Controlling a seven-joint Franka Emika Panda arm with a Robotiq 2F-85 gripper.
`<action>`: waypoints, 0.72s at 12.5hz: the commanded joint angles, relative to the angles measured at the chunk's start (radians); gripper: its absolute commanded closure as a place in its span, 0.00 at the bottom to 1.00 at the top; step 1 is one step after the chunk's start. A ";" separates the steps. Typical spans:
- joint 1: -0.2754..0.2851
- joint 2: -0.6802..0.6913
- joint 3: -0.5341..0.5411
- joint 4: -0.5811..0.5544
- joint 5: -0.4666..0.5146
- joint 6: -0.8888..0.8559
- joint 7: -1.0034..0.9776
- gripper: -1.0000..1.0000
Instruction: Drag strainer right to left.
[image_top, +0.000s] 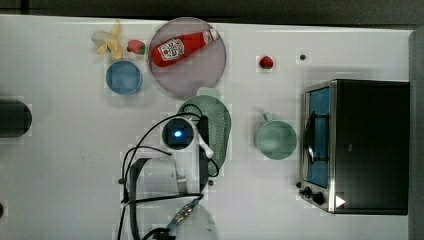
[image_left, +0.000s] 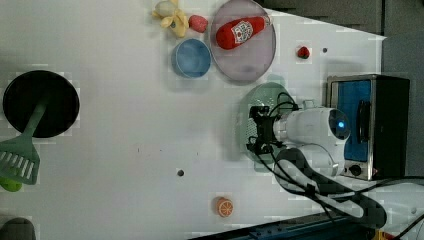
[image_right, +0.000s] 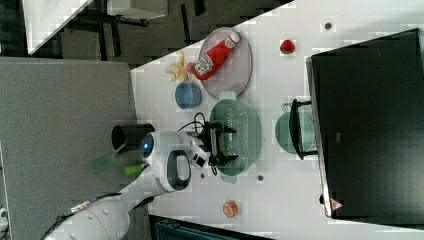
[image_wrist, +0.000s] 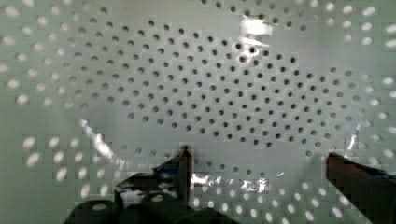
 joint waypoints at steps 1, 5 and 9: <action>0.098 -0.009 0.036 0.029 0.025 -0.012 0.165 0.00; 0.185 0.043 0.044 0.103 0.042 -0.024 0.203 0.00; 0.263 0.088 0.045 0.195 0.096 -0.062 0.209 0.00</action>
